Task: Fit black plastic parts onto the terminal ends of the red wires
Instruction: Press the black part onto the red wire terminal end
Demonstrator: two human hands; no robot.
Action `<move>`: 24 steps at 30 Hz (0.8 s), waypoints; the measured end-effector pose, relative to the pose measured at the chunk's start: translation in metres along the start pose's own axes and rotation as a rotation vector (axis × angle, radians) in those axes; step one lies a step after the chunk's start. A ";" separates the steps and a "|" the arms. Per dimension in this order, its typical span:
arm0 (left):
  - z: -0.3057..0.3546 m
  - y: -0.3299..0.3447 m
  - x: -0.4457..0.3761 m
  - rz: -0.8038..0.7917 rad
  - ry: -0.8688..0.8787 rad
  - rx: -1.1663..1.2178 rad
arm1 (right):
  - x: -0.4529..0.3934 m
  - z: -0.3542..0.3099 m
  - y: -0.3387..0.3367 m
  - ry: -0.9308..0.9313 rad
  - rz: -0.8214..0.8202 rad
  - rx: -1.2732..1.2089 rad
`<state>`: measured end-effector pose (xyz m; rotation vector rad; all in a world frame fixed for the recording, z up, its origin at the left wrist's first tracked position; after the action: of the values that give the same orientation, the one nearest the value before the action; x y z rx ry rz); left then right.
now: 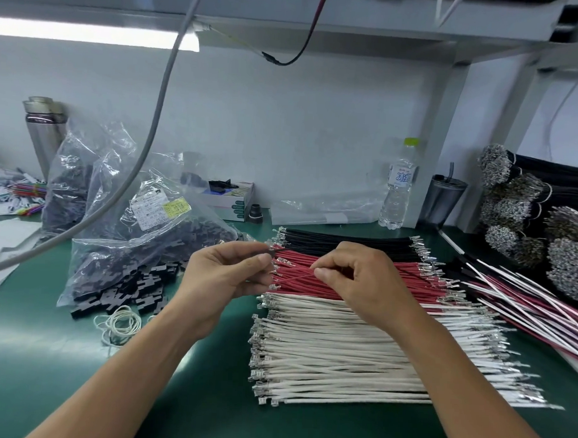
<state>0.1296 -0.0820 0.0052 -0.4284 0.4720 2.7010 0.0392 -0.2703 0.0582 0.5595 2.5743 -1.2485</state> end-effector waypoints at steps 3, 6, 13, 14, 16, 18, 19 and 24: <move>0.001 0.006 0.001 -0.045 -0.022 0.016 | 0.004 -0.010 0.001 -0.050 0.016 0.016; -0.001 0.008 0.002 -0.071 -0.044 0.017 | 0.013 -0.030 0.008 -0.174 0.045 0.135; -0.001 0.004 0.002 -0.056 -0.054 0.017 | 0.020 -0.036 -0.017 -0.177 0.316 0.136; -0.001 0.004 0.002 -0.061 -0.062 0.043 | 0.018 -0.033 -0.020 -0.152 0.328 0.080; -0.002 0.008 0.004 -0.079 -0.081 0.104 | 0.016 -0.029 -0.021 -0.126 0.324 0.020; -0.003 0.011 0.004 -0.096 -0.089 0.134 | 0.016 -0.030 -0.018 -0.130 0.308 0.028; -0.003 0.012 0.004 -0.101 -0.088 0.139 | 0.017 -0.031 -0.016 -0.137 0.303 0.043; -0.003 0.013 0.003 -0.122 -0.095 0.175 | 0.018 -0.032 -0.012 -0.154 0.281 0.048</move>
<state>0.1220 -0.0931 0.0051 -0.2694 0.6274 2.5242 0.0164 -0.2472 0.0794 0.7718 2.2527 -1.2078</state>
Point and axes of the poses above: each hand's wrist, its own x-axis away from the middle knuckle, its own y-axis out of the palm, z = x × y, the point moved 10 cm from there along -x, towards the middle knuckle, and after that the axes turned 13 degrees about y, right-handed, at the moved point
